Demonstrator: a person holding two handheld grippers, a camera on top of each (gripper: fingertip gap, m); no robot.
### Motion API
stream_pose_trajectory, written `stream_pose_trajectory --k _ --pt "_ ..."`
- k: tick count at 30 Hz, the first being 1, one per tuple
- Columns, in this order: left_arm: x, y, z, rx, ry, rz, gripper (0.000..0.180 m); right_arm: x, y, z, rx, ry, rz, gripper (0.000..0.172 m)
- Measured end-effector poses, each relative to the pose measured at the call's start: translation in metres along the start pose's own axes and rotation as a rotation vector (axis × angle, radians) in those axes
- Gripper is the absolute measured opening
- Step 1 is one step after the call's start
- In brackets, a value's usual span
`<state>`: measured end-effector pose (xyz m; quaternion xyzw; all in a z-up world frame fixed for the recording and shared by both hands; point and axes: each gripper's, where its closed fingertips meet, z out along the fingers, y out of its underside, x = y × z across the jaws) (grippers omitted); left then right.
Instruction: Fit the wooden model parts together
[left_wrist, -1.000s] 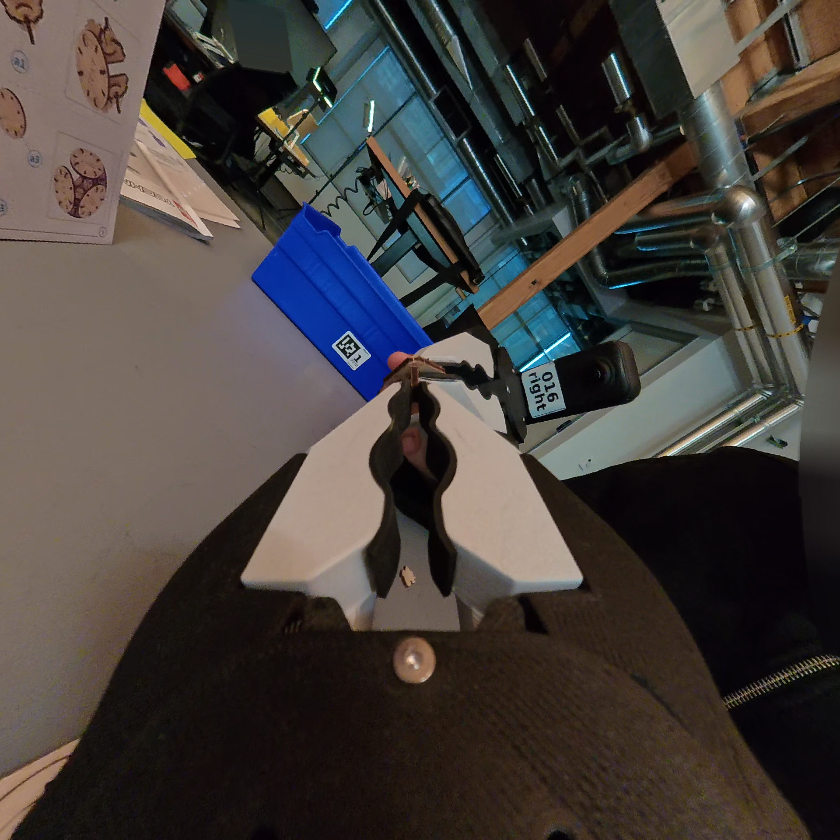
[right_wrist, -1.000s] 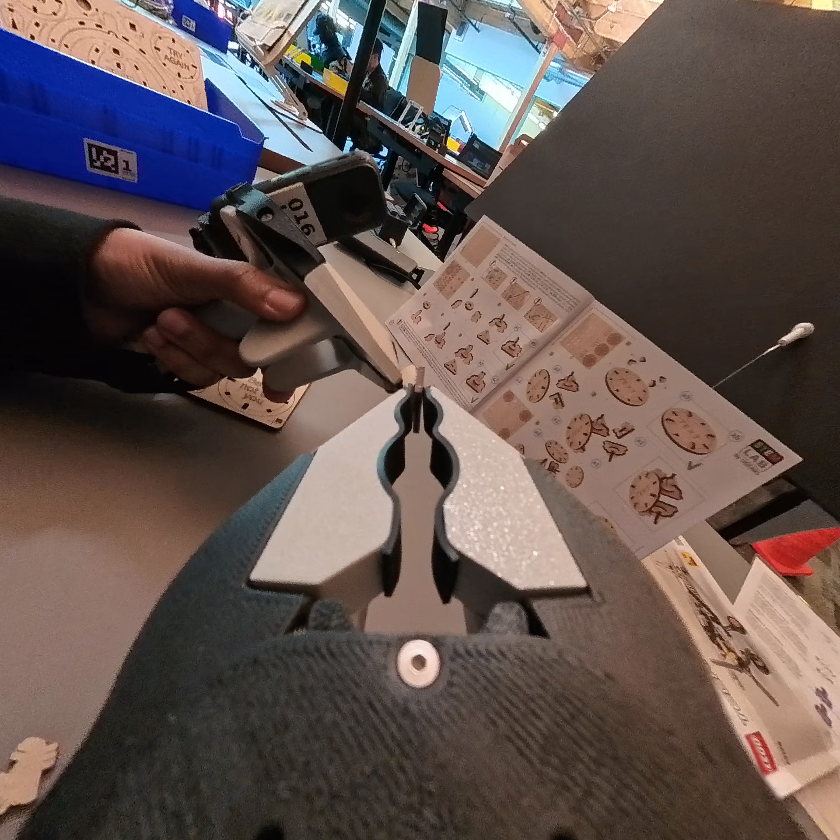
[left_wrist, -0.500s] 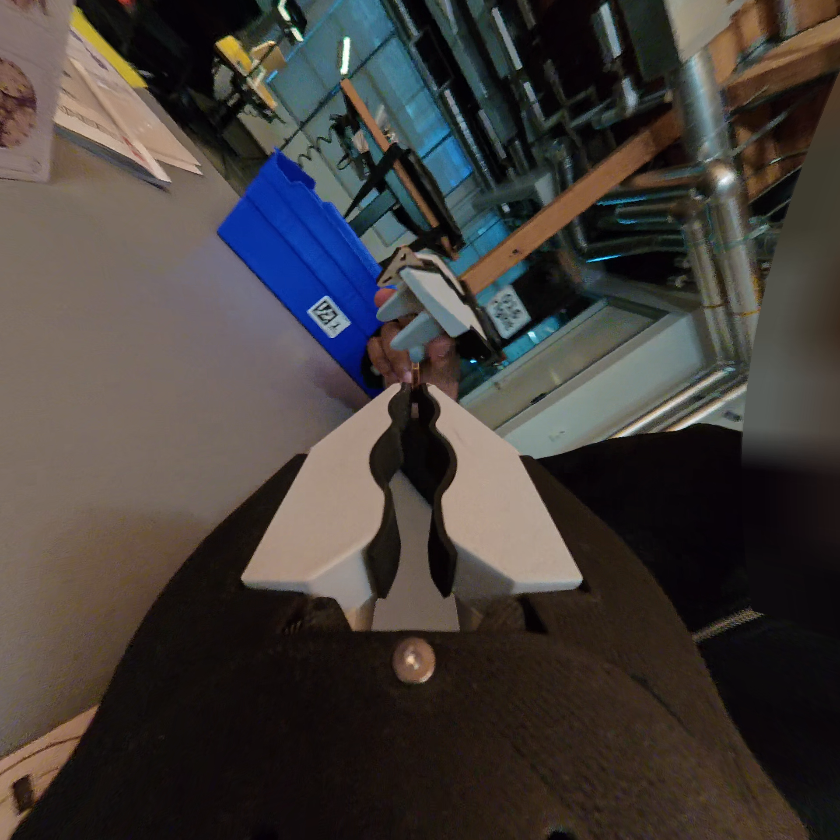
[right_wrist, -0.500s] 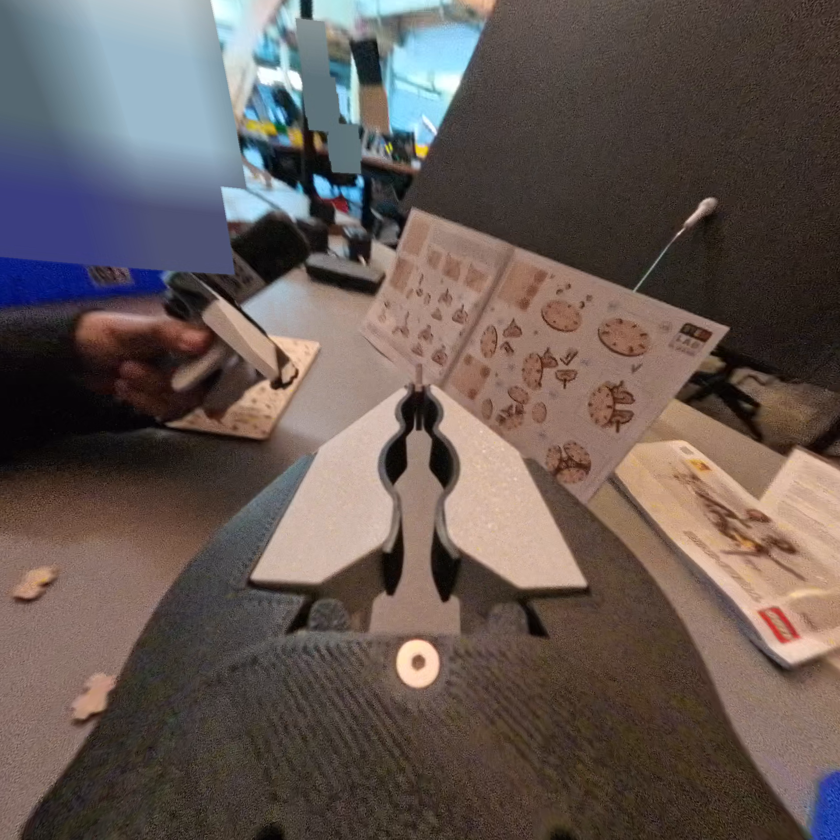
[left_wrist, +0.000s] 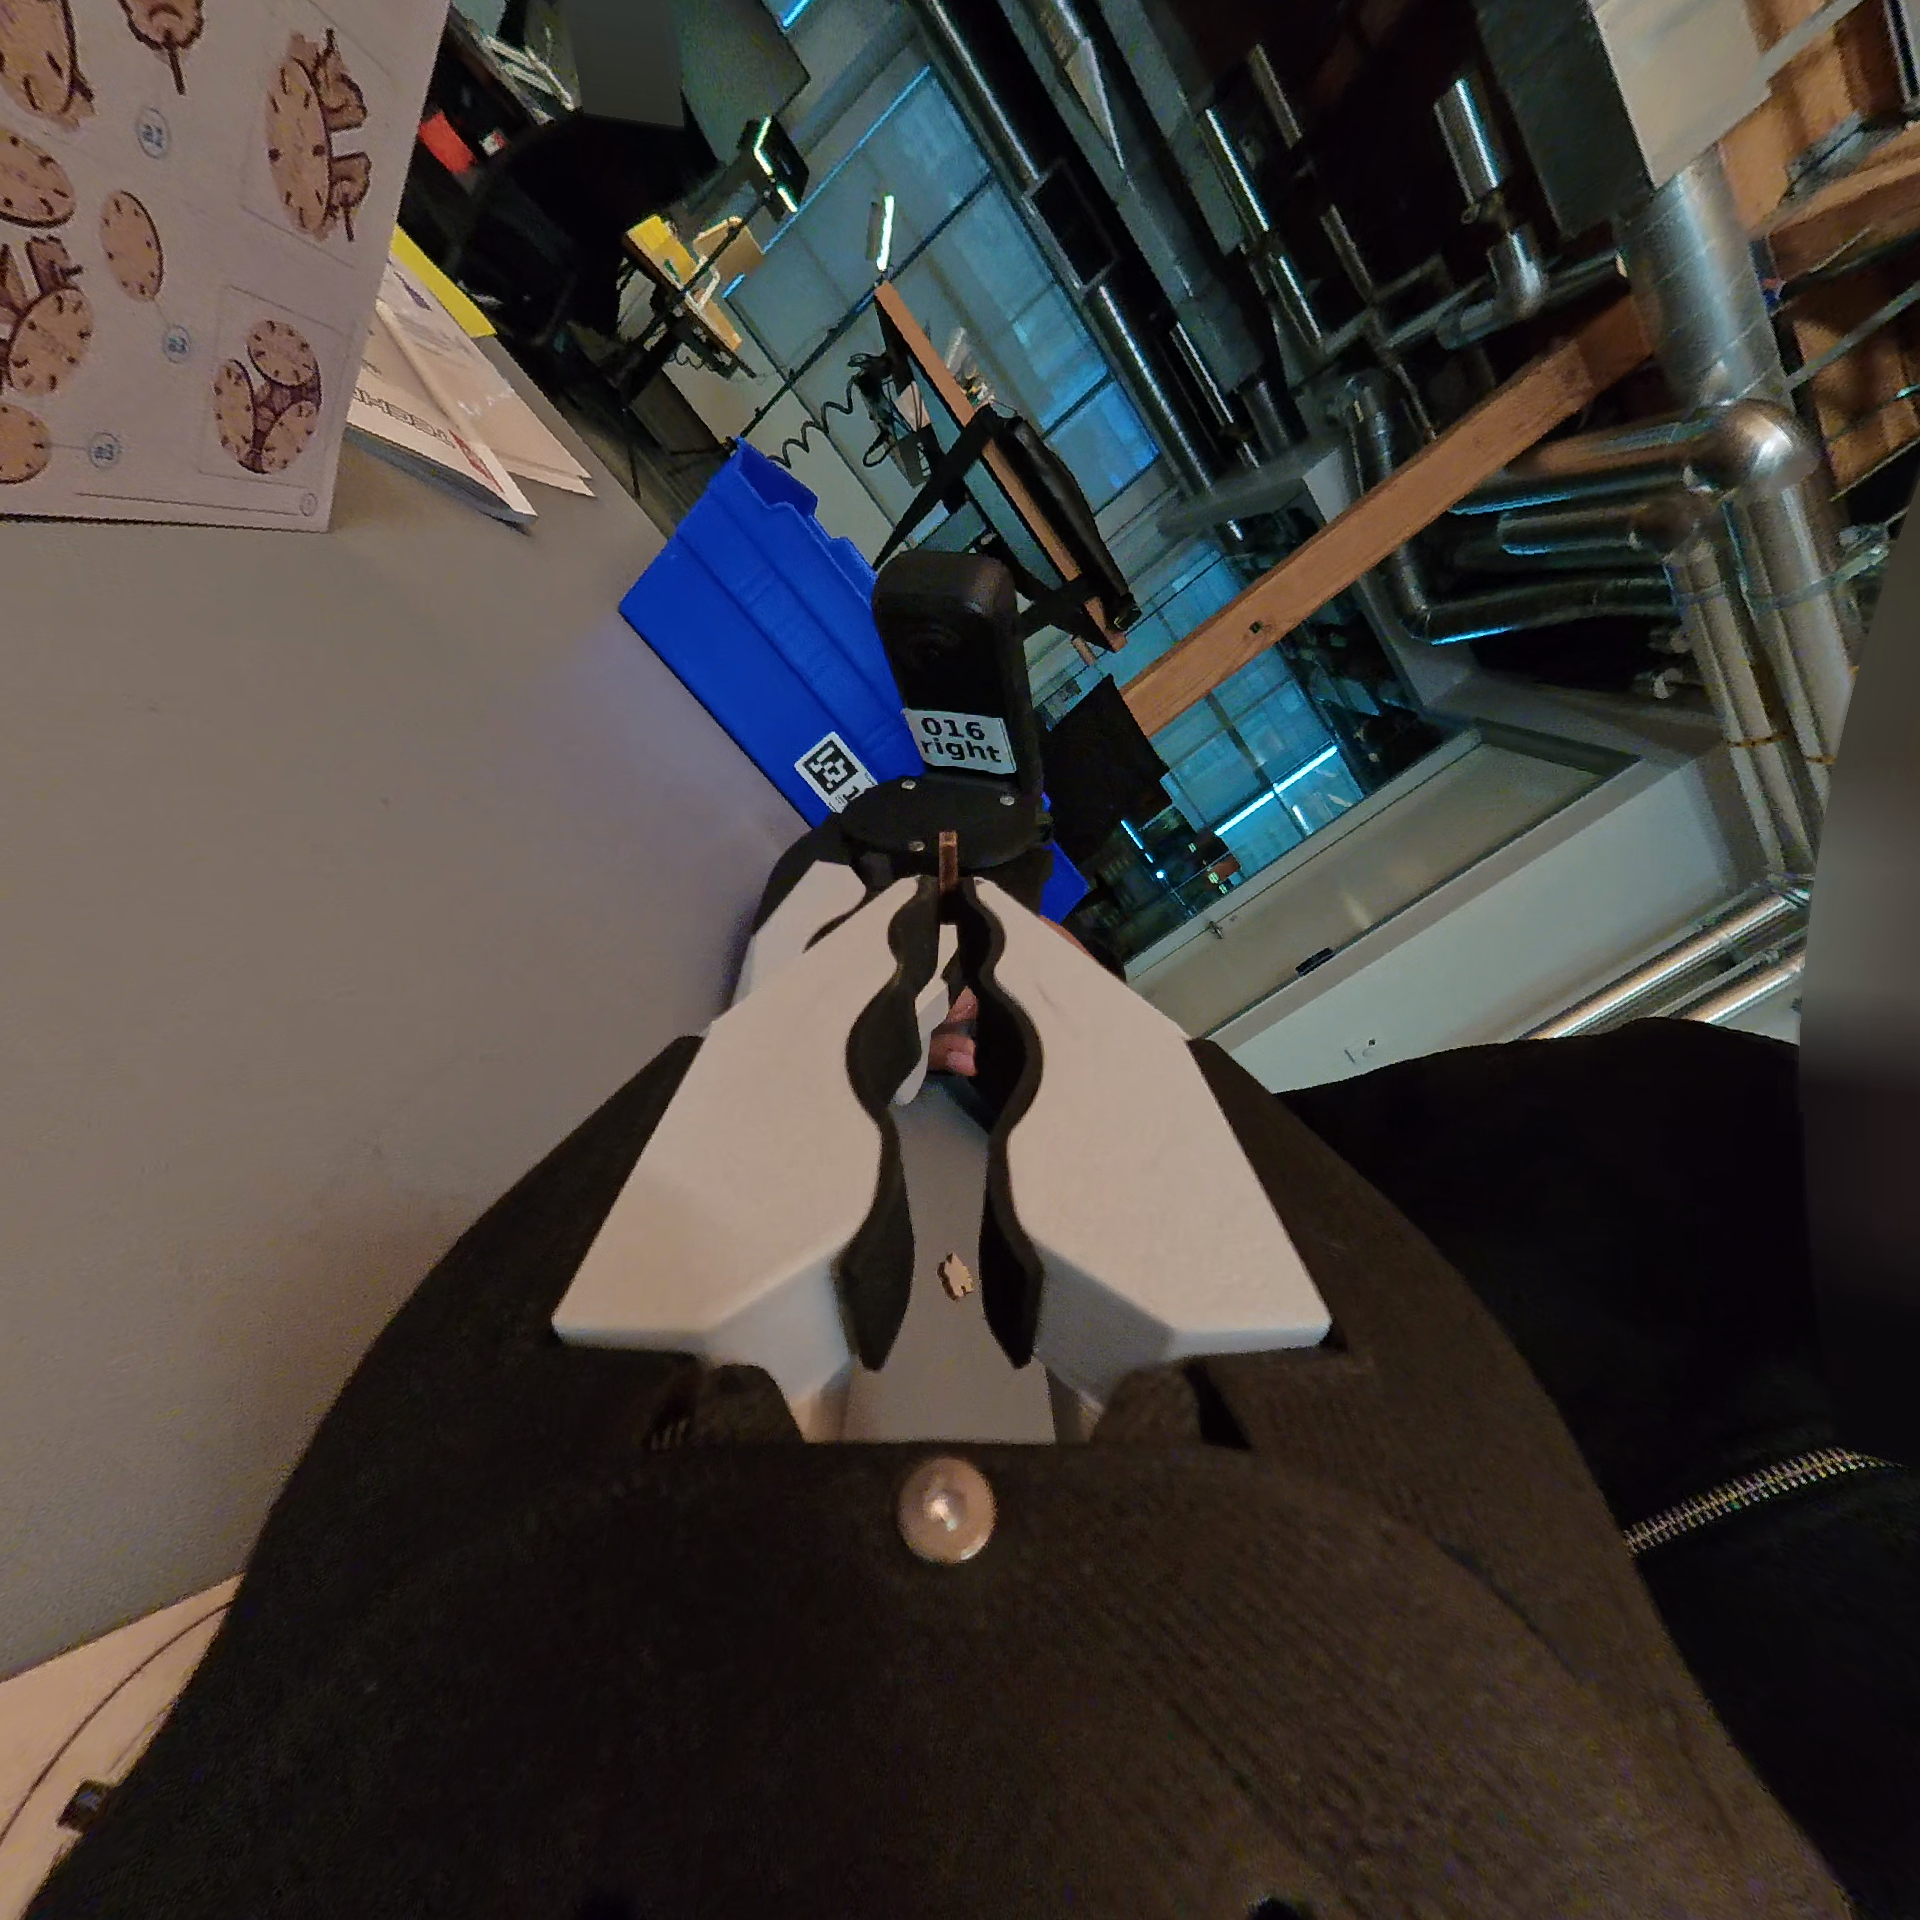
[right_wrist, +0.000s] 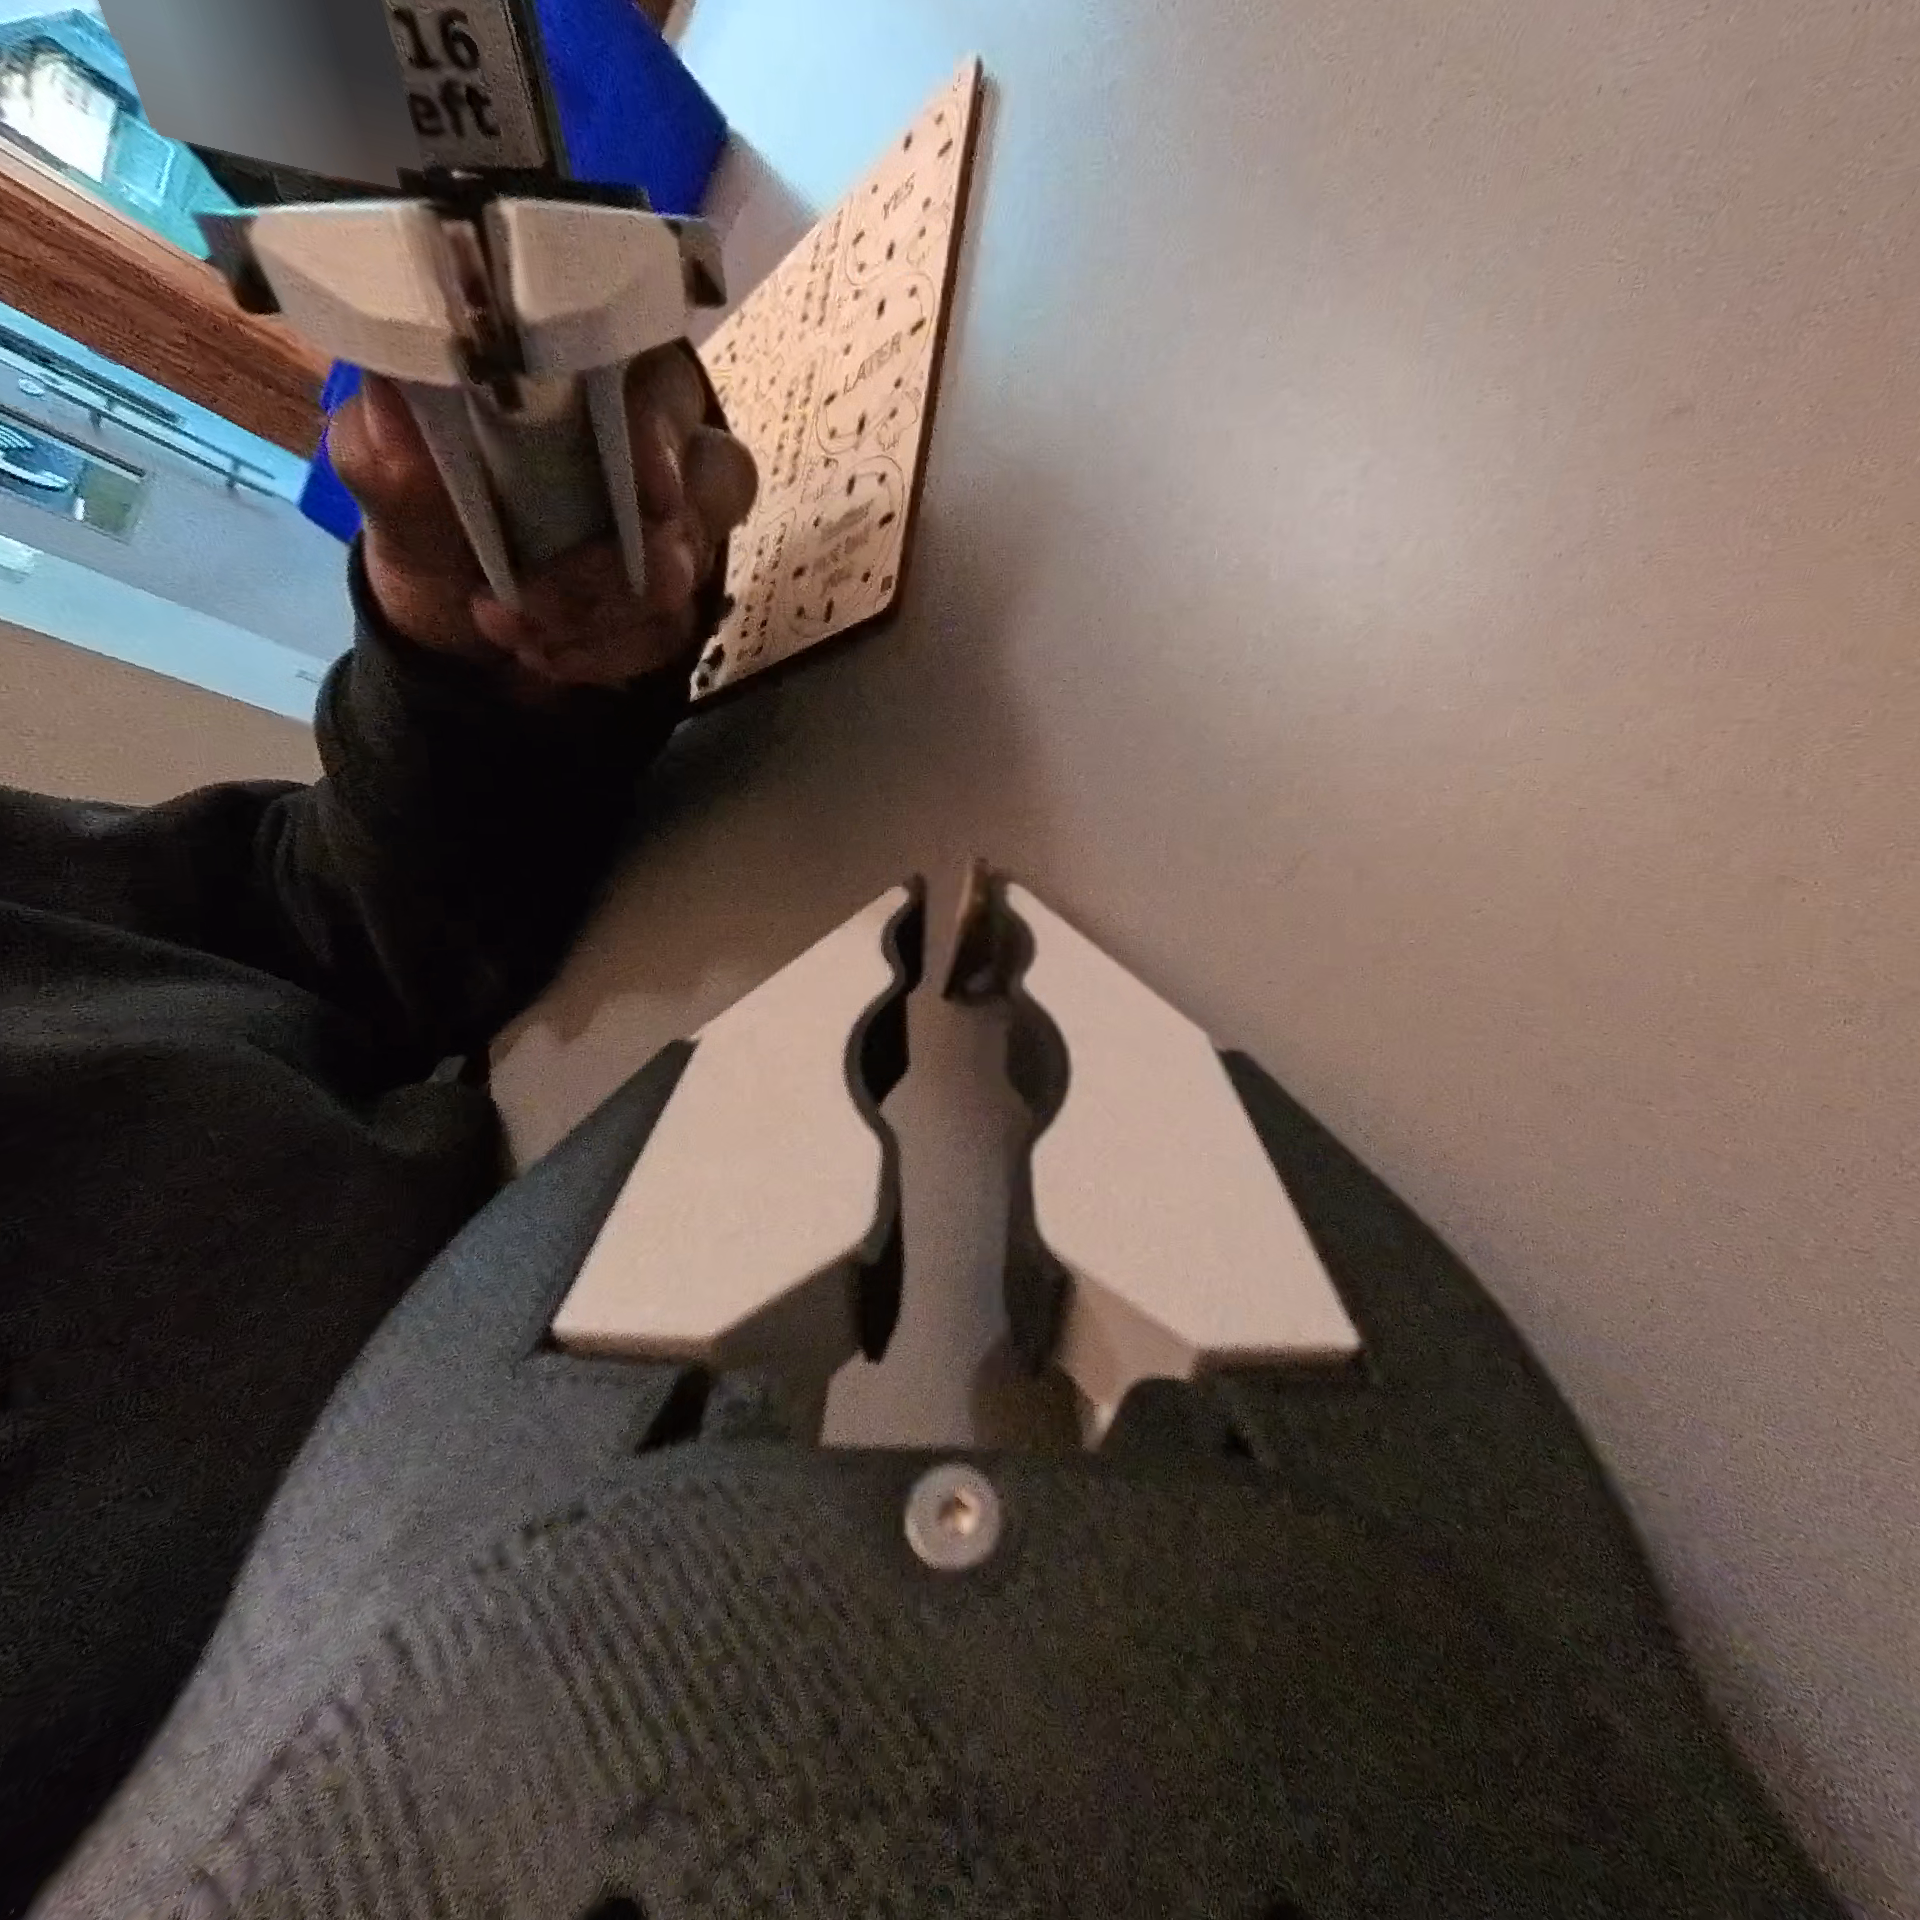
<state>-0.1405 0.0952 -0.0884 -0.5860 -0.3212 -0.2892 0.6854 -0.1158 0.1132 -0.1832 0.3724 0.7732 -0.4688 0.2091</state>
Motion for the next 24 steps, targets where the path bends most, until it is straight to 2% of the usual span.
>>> stream_pose_trajectory --k 3,6,9,13,15,18,21,24 --pt "0.002 -0.001 0.000 0.007 0.019 -0.015 0.000 0.004 -0.014 -0.009 0.073 0.055 -0.054 0.038" --pt "0.003 -0.003 -0.001 0.017 0.027 -0.026 0.000 0.009 -0.038 -0.029 0.197 0.160 -0.179 0.041" --pt "0.004 -0.002 -0.001 0.019 0.041 -0.039 0.000 -0.011 -0.065 -0.049 0.364 0.259 -0.464 0.045" --pt "0.007 0.000 0.002 0.013 0.069 -0.070 0.000 -0.053 -0.070 -0.050 0.442 0.401 -0.908 0.041" --pt "0.011 0.003 0.005 0.009 0.120 -0.116 0.000 -0.063 -0.065 -0.042 0.429 0.440 -1.027 0.038" --pt "0.013 0.008 0.010 0.000 0.173 -0.177 0.001 -0.066 -0.065 -0.037 0.431 0.473 -1.066 0.042" --pt "0.016 0.016 0.016 -0.035 0.193 -0.186 0.000 -0.066 -0.065 -0.036 0.432 0.494 -1.092 0.039" --pt "0.021 0.018 0.019 -0.047 0.225 -0.204 0.000 -0.063 -0.064 -0.036 0.410 0.525 -1.123 0.015"
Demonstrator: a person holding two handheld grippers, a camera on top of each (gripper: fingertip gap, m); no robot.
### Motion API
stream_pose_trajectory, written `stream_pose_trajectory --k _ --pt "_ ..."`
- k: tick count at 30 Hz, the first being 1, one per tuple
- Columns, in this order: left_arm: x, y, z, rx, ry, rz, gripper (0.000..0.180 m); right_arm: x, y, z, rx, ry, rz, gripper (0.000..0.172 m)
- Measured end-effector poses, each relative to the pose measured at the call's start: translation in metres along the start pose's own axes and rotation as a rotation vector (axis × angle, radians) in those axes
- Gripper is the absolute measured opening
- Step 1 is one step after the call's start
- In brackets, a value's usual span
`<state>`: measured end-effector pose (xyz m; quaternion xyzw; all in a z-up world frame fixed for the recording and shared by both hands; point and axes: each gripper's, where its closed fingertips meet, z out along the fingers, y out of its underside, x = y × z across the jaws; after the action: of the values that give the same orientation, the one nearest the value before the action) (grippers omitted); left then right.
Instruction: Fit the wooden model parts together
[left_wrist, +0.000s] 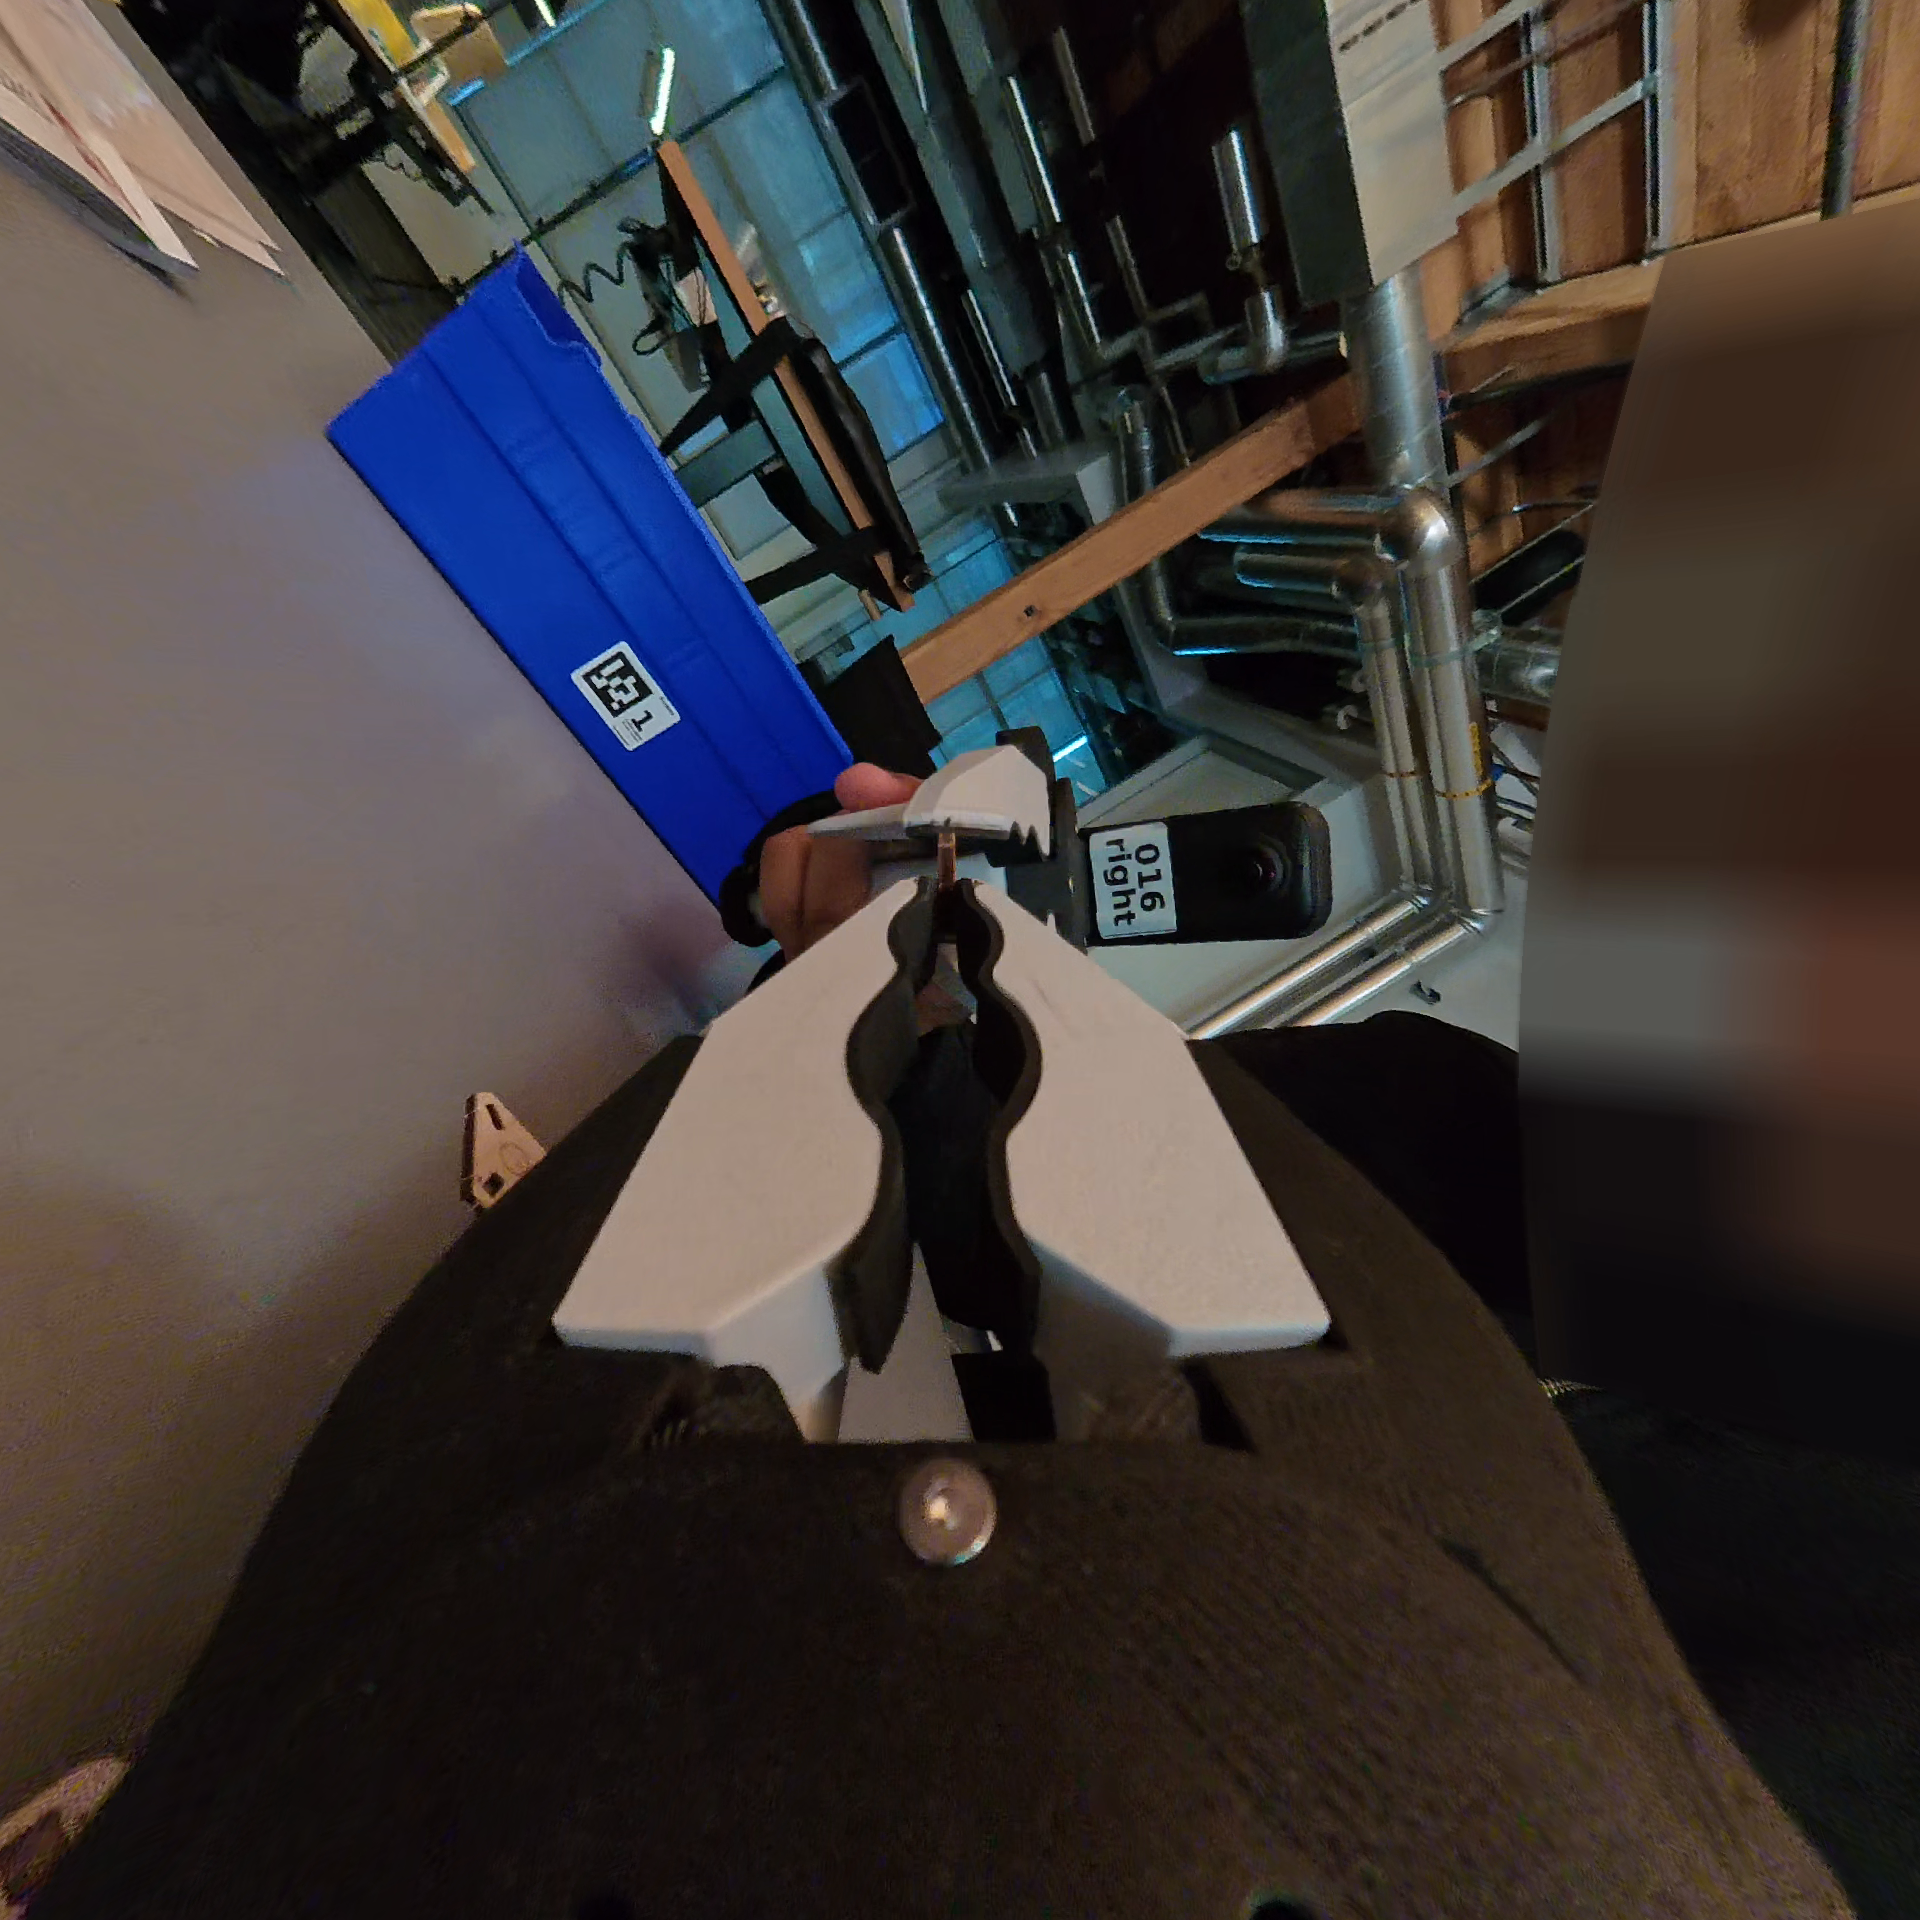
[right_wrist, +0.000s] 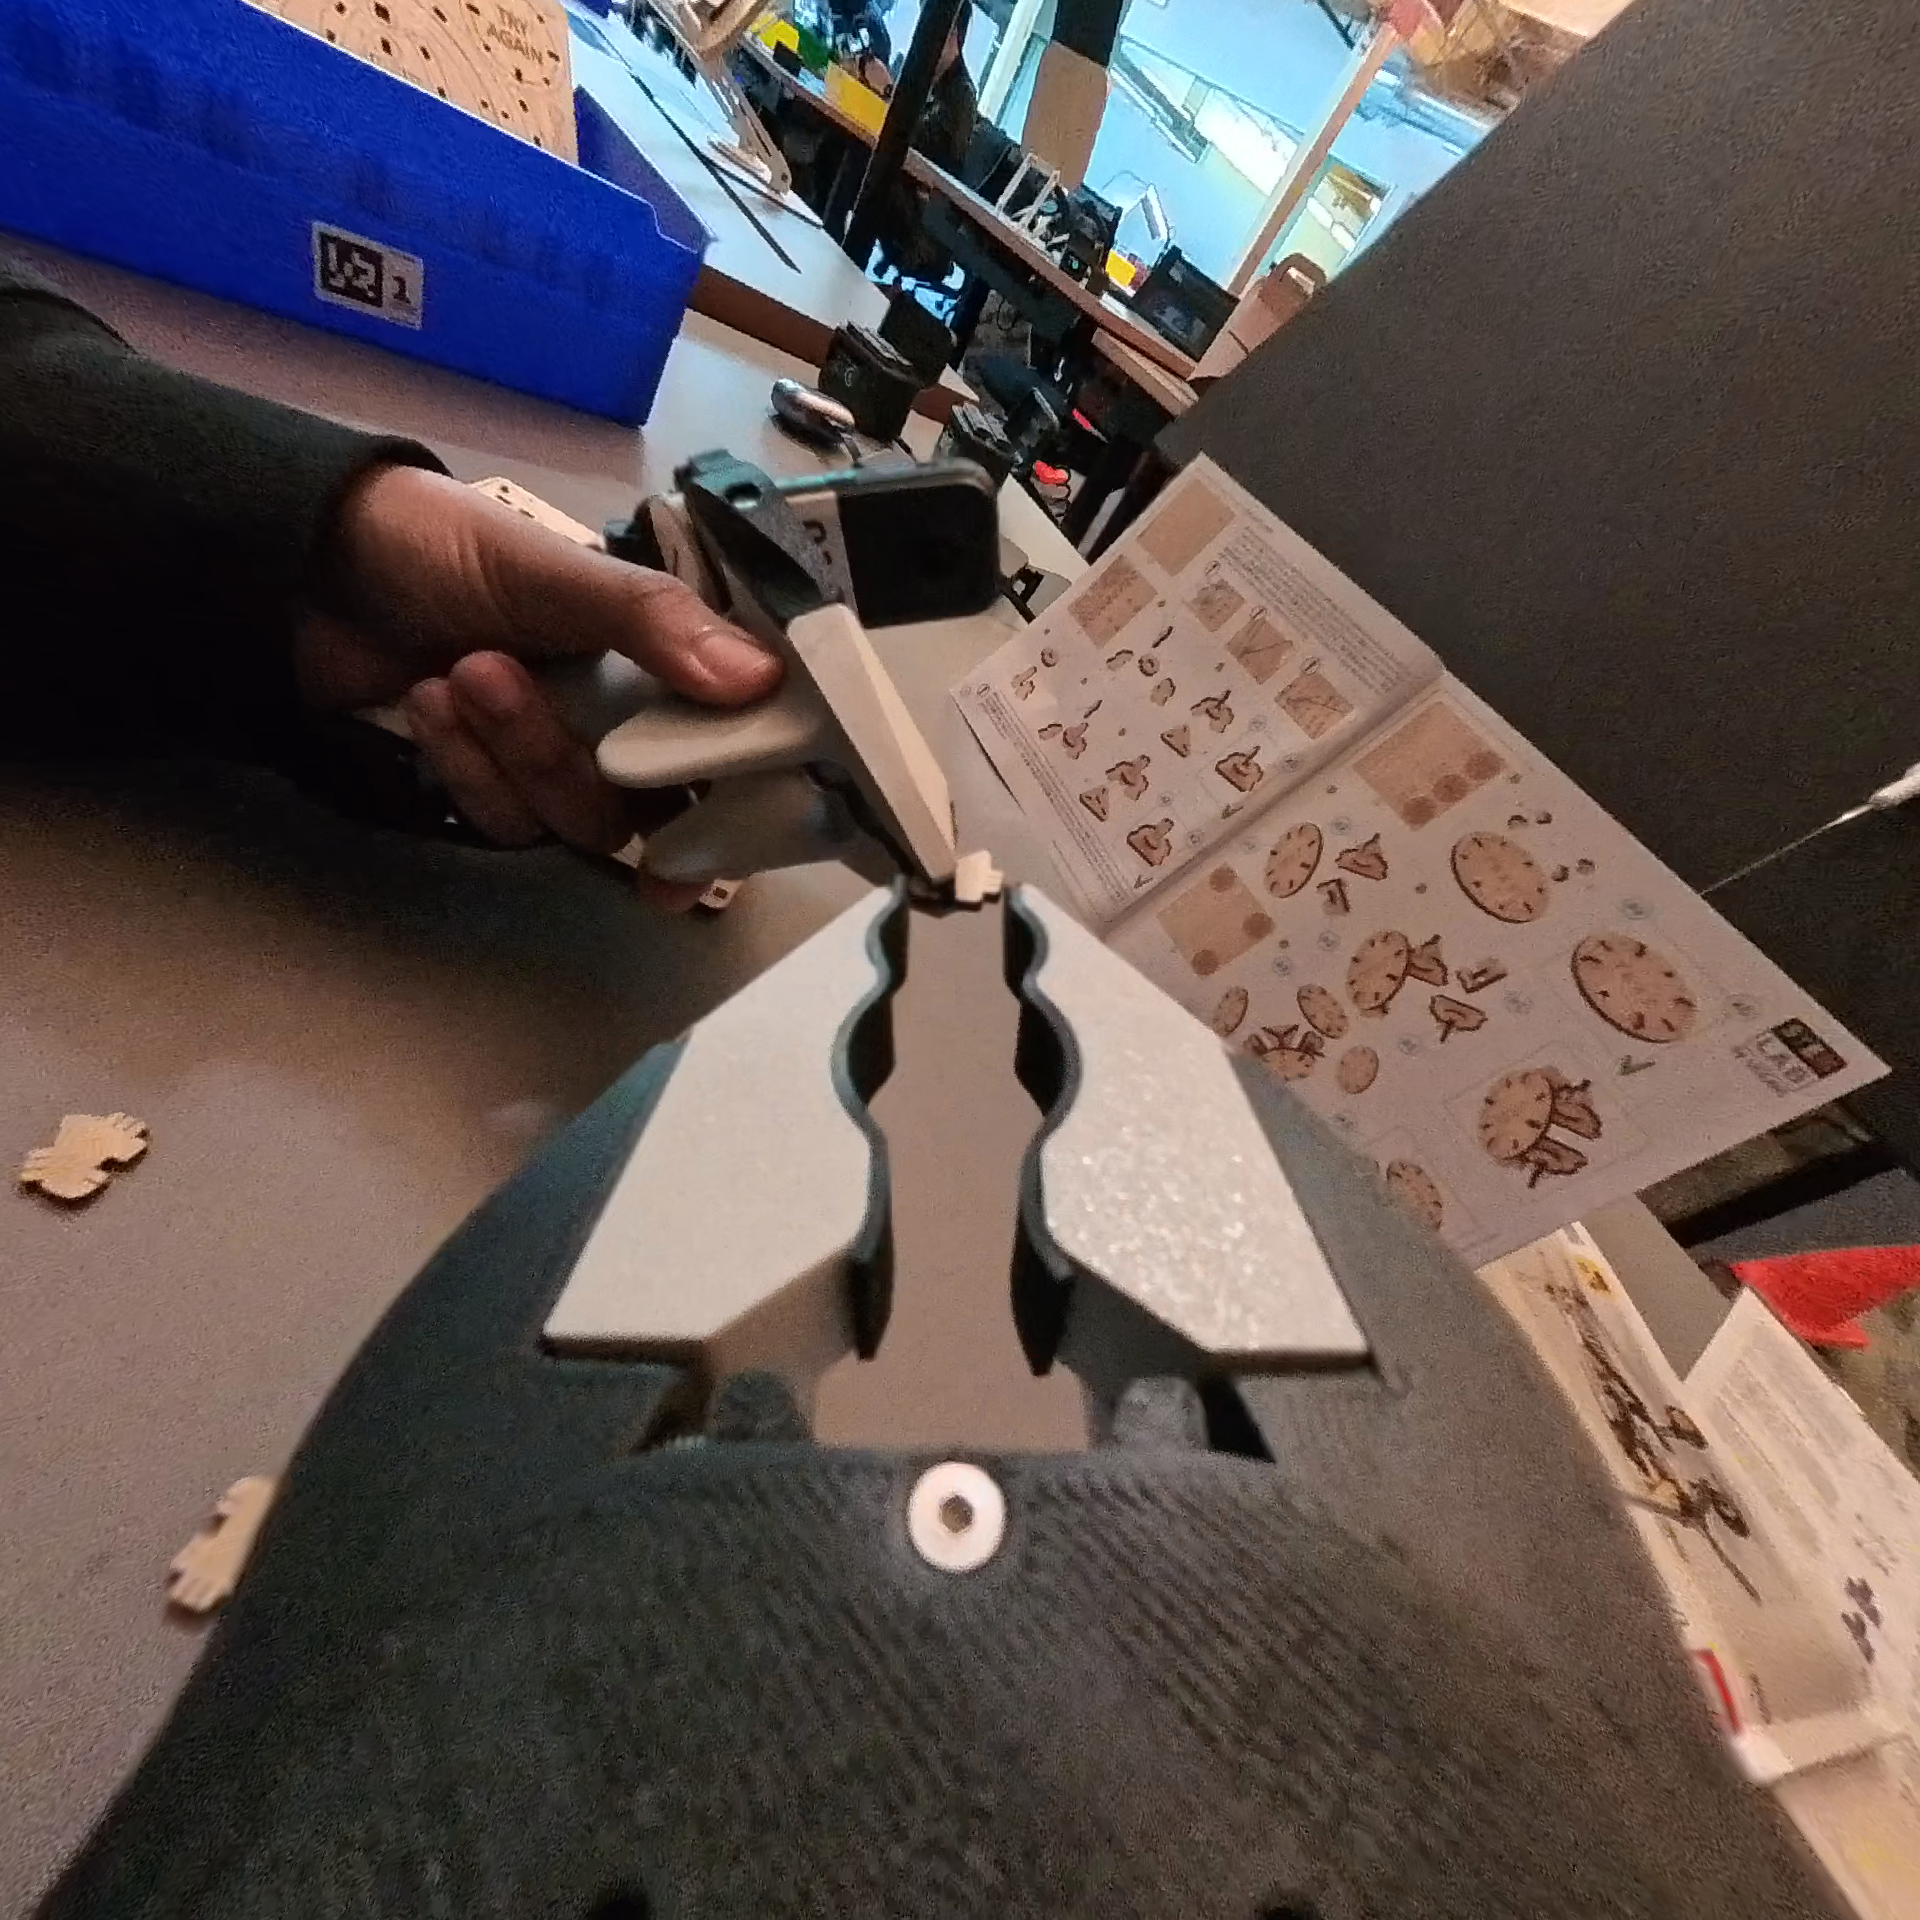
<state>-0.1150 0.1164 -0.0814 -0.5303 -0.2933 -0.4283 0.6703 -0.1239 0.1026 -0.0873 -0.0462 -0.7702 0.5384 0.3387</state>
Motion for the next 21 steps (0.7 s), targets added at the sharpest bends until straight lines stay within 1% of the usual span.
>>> stream_pose_trajectory --k 6,7,8,9,10,11,13,15,17,19,21 --pt "0.001 0.001 0.001 -0.006 -0.001 0.025 0.002 -0.001 -0.001 -0.002 0.016 -0.038 0.058 0.015" --pt "0.001 -0.001 0.000 0.005 -0.009 0.038 0.006 0.001 -0.001 -0.003 0.022 -0.037 0.077 0.015" --pt "0.003 -0.006 -0.002 0.026 -0.007 0.058 0.019 0.005 -0.001 -0.004 0.029 -0.032 0.104 0.015" --pt "0.007 -0.012 -0.003 0.047 0.006 0.072 0.037 0.008 -0.001 -0.005 0.032 -0.034 0.142 0.015" --pt "0.012 -0.016 -0.004 0.061 0.023 0.097 0.047 0.010 0.000 -0.006 0.040 -0.053 0.197 0.014" --pt "0.019 -0.017 -0.005 0.067 0.039 0.150 0.047 0.010 0.000 -0.007 0.051 -0.094 0.281 0.014" --pt "0.023 -0.015 -0.002 0.049 -0.007 0.298 0.047 0.006 0.001 -0.006 0.065 -0.234 0.531 0.015" --pt "0.016 -0.010 0.001 -0.004 -0.131 0.489 0.043 0.001 0.000 -0.009 0.086 -0.400 0.812 0.014" --pt "0.008 -0.010 -0.001 -0.039 -0.283 0.711 0.030 0.001 0.001 -0.014 0.111 -0.529 1.033 0.014" --pt "0.005 -0.007 -0.002 -0.085 -0.382 0.874 0.022 0.001 0.001 -0.019 0.134 -0.628 1.195 0.014" --pt "0.005 0.000 0.000 -0.134 -0.401 0.944 0.022 0.000 0.002 -0.022 0.133 -0.688 1.284 0.014"
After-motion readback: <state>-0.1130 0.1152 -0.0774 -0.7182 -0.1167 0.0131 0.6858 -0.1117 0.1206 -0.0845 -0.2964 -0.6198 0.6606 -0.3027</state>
